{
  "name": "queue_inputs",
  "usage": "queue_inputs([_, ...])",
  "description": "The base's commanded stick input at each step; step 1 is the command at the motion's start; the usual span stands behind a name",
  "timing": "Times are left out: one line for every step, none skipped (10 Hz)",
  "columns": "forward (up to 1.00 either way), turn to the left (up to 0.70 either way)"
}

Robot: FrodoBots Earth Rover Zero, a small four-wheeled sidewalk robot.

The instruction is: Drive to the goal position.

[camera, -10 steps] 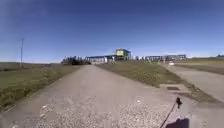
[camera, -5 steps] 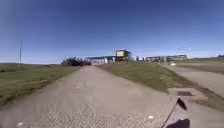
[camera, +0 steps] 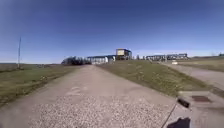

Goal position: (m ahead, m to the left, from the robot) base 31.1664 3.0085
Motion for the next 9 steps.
queue_inputs([1.00,0.00])
queue_inputs([1.00,0.02])
queue_inputs([1.00,0.04])
queue_inputs([1.00,0.02])
queue_inputs([1.00,0.00])
queue_inputs([1.00,0.00])
queue_inputs([1.00,0.00])
queue_inputs([1.00,0.00])
queue_inputs([1.00,0.00])
